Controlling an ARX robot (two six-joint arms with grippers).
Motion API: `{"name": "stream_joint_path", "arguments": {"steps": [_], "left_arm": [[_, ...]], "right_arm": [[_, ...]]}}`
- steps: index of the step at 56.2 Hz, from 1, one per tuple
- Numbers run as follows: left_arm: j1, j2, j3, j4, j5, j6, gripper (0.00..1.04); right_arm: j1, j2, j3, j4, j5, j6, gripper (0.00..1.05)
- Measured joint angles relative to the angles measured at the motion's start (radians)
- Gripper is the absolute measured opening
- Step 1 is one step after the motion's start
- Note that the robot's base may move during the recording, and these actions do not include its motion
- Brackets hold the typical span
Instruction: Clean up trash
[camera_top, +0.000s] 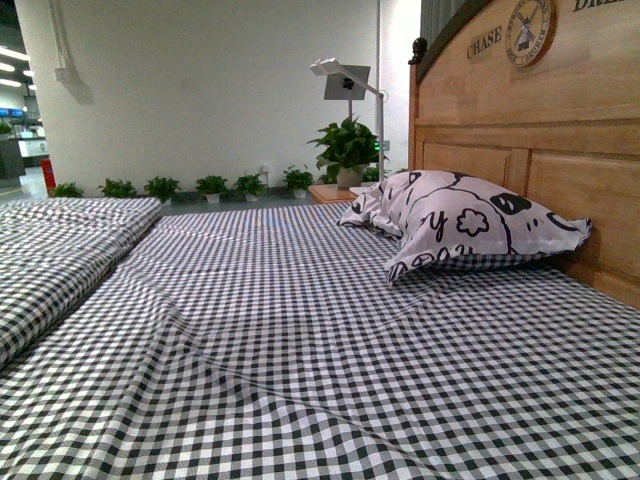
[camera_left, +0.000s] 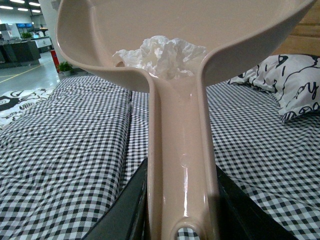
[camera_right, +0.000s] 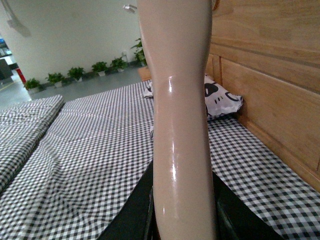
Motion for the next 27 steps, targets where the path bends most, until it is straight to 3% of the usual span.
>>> {"name": "stream_joint_path", "arguments": {"steps": [27], "left_arm": [[0.000,0.000,0.000,0.000,0.000,-0.004,0.28]], "right_arm": [[0.000,0.000,0.000,0.000,0.000,0.000,0.20]]}}
